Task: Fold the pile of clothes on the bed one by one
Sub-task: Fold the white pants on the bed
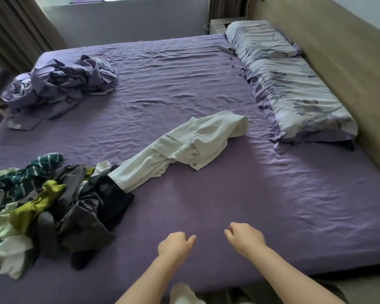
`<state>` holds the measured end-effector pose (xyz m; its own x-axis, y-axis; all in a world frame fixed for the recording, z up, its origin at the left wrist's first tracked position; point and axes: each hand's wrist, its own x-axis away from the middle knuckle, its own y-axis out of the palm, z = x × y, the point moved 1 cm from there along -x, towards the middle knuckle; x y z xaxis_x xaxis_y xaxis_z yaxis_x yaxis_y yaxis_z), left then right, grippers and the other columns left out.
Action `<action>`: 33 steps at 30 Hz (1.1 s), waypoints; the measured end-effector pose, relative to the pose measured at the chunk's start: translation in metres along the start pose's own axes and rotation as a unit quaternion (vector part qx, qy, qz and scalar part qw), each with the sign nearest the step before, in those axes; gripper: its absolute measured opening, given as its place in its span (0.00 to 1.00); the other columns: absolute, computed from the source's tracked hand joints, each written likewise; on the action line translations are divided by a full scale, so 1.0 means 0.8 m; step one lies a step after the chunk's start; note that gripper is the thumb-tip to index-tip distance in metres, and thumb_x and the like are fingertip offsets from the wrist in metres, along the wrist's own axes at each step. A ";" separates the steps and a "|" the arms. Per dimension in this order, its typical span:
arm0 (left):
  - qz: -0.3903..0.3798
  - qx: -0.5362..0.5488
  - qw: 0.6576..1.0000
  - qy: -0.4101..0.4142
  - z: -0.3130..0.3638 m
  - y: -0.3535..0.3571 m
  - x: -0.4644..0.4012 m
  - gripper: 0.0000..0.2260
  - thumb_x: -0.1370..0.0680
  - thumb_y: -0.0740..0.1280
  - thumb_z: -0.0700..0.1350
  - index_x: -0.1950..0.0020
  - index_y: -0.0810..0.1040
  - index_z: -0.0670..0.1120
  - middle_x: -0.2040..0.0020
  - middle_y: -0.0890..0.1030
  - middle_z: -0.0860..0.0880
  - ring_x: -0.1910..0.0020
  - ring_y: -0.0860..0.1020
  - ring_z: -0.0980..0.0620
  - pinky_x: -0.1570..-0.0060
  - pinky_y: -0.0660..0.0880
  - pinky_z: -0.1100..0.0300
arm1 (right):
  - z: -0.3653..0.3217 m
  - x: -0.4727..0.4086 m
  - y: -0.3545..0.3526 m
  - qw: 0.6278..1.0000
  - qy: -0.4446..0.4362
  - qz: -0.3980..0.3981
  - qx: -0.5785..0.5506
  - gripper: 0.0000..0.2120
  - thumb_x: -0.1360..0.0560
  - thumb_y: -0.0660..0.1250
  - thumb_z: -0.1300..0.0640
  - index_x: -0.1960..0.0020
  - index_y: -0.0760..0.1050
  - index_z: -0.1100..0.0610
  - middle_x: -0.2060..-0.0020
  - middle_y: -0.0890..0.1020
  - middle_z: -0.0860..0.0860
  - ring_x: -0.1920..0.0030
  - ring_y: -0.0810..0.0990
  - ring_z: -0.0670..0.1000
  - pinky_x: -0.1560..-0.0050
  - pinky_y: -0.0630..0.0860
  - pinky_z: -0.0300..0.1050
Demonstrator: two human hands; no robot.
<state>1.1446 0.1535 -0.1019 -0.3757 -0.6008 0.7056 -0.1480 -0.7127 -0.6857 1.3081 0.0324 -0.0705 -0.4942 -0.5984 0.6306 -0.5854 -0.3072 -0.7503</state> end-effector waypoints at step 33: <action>0.123 0.111 0.986 -0.020 0.142 -0.238 -0.284 0.15 0.23 0.60 0.55 0.49 0.78 0.46 0.47 0.79 0.49 0.47 0.76 0.48 0.53 0.73 0.55 | -0.065 -0.382 -0.249 0.976 -0.194 0.081 0.051 0.15 0.22 0.57 0.48 0.40 0.72 0.55 0.47 0.79 0.51 0.46 0.77 0.54 0.54 0.73 0.47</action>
<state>1.3622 0.3841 -0.1112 -0.3376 -0.7759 0.5329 0.1483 -0.6029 -0.7839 1.5421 0.3150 -0.1032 -0.2837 -0.8743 0.3938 -0.4421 -0.2452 -0.8628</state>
